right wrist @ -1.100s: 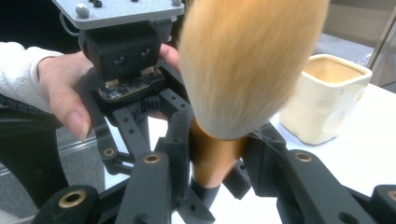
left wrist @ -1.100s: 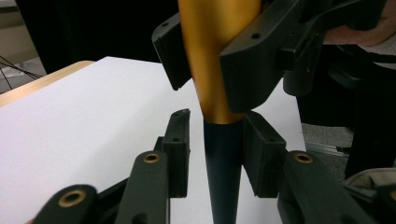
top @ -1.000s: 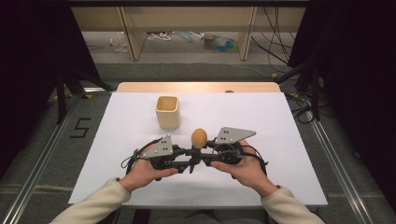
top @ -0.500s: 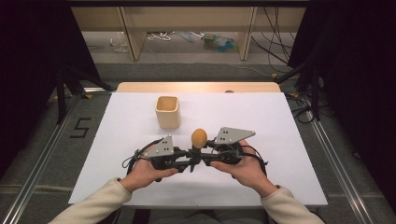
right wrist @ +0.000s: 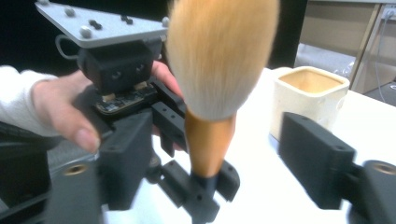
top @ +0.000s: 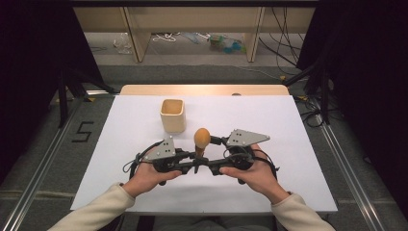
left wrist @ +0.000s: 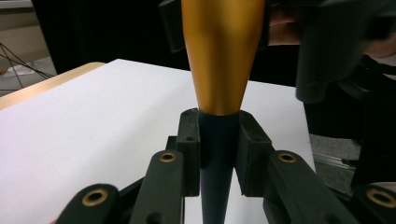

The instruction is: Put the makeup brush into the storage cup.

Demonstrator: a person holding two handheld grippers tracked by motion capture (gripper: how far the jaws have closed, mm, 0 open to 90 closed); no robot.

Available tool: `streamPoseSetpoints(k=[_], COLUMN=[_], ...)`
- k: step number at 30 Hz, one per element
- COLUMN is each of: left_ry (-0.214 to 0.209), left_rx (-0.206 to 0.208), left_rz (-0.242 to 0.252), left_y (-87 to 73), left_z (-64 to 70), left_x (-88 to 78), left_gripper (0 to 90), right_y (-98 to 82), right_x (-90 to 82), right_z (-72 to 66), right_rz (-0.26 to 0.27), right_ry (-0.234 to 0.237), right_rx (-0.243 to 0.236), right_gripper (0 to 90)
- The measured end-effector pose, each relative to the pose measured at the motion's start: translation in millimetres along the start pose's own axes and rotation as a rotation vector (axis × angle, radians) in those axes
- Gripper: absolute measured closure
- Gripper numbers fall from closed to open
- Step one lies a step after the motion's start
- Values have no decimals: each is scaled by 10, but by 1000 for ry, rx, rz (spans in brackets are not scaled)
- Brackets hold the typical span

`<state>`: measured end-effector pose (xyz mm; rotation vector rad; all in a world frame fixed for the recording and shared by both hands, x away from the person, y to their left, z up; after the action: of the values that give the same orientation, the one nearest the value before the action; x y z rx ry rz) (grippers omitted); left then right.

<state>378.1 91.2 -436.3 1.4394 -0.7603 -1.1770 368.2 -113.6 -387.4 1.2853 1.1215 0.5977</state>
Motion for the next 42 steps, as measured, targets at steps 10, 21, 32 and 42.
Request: streamPoseSetpoints(k=[10,21,32,42], left_ry=[37,72,110,145], left_rx=[-12,-3,-12,-9], left_rz=[26,48,64,77], left_y=[42,85,129,172], left_z=[-50,-98,-154,-216], left_x=[-80,-154,-242,-323], left_gripper=[741,742,741,741], right_y=[-17,-175,-317,-362], right_x=[-211,-492,-698,-803], right_z=[70,185,267,296], right_rz=[55,79,87,91], right_ry=[-35,-121,-188,-219], right_rx=[-5,5,18,24], right_gripper=[186,176,171,170])
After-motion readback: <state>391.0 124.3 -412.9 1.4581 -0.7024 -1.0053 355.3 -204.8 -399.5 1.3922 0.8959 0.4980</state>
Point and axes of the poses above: each handheld gripper's, and its own axes: x roughly forward along the jaws, y roughly out of its top, z roughly to its right, the point moved 2 cm from there along x, roughly forward along the jaws, and after that the axes turned 2 degrees about -z, right-handed, at the moved point
